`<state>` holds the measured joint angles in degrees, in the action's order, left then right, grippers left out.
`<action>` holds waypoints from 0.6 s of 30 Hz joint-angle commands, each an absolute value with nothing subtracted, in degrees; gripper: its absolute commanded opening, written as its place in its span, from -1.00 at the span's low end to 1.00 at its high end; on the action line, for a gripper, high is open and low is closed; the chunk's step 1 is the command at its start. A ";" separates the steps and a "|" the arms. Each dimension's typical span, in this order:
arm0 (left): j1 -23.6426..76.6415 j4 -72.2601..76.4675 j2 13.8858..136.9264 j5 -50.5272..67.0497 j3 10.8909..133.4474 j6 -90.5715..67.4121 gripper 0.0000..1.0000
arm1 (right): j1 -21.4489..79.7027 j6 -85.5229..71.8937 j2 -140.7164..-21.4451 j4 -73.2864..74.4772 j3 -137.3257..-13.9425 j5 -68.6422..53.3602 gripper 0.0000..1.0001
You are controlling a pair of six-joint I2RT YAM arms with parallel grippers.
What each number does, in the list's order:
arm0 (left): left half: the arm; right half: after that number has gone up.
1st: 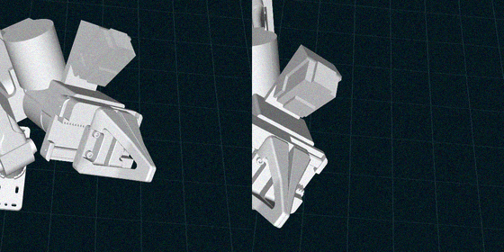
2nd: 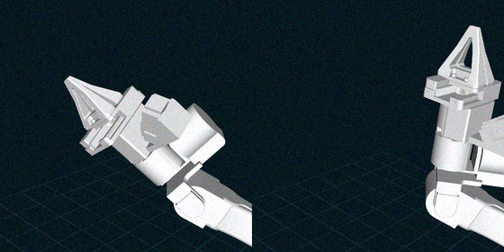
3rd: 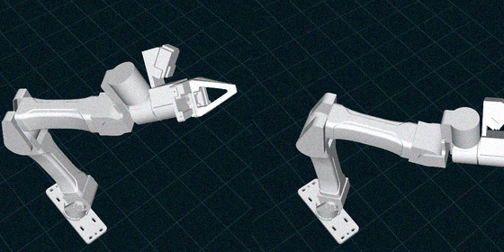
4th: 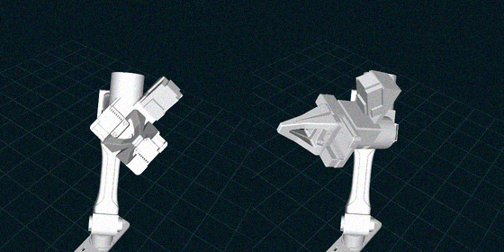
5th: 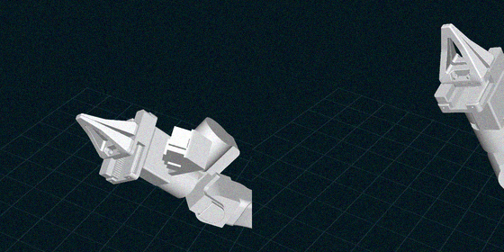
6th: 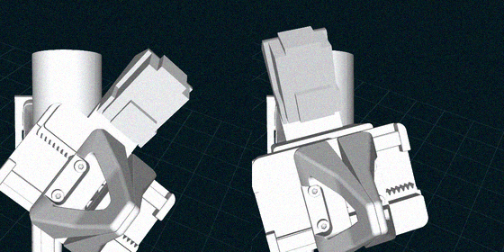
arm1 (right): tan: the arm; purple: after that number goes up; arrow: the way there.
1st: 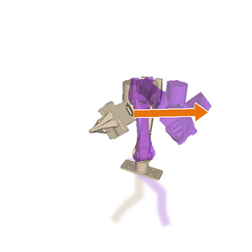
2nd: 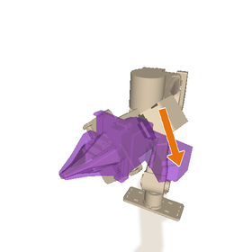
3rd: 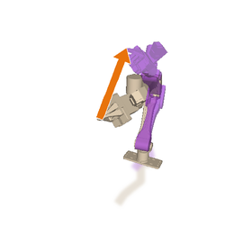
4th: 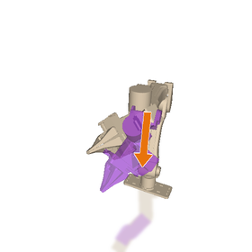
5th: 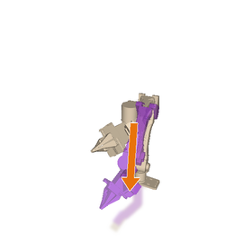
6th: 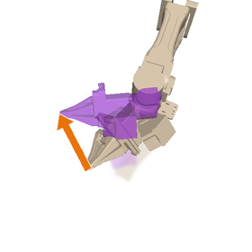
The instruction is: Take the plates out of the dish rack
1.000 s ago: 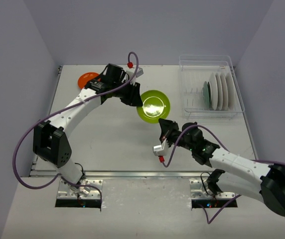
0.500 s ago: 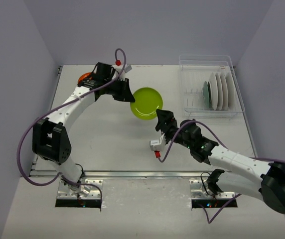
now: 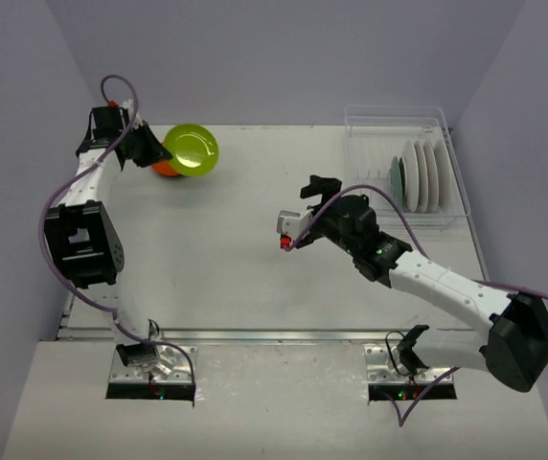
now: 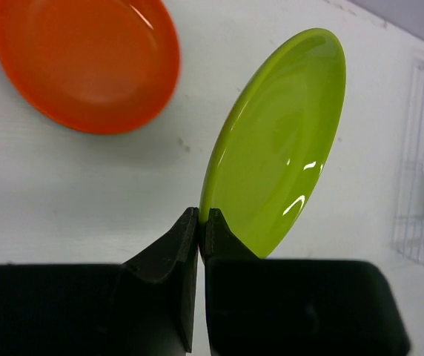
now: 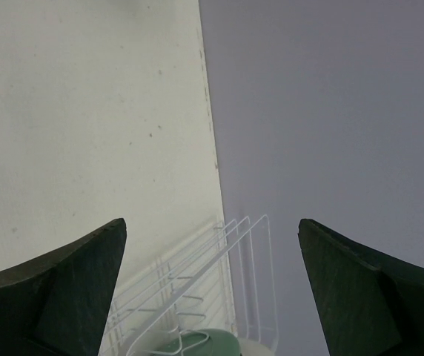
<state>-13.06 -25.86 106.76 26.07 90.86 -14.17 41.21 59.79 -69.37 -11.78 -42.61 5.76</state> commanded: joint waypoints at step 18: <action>-20.92 -26.67 132.95 27.40 117.58 -20.21 -1.00 | 37.09 47.07 -75.32 -0.58 -53.96 7.78 0.98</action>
